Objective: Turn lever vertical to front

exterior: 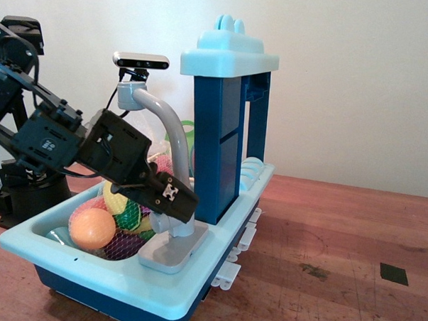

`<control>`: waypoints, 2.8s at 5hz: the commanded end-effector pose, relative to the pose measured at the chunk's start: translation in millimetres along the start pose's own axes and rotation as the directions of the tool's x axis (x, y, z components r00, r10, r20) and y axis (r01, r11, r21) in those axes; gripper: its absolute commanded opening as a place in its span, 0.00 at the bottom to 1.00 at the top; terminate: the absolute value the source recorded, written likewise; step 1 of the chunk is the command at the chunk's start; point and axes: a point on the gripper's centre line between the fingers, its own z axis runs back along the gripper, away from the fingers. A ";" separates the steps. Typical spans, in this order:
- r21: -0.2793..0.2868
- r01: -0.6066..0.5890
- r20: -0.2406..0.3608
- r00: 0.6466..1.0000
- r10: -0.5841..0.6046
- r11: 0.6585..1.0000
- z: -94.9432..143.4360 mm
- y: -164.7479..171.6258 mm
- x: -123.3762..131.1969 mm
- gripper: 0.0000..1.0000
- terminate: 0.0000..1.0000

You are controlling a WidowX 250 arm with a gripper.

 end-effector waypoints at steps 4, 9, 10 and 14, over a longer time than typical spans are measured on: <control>-0.057 -0.116 -0.047 0.992 0.113 0.992 9.9 30.8 -18.6 1.00 0.00; -0.092 0.053 0.041 0.998 -0.049 0.994 124.5 41.9 0.9 1.00 0.00; -0.096 0.052 0.024 0.998 -0.050 0.994 123.7 40.2 -2.3 1.00 0.00; -0.096 0.052 0.024 0.998 -0.050 0.994 123.7 40.2 -2.3 1.00 0.00</control>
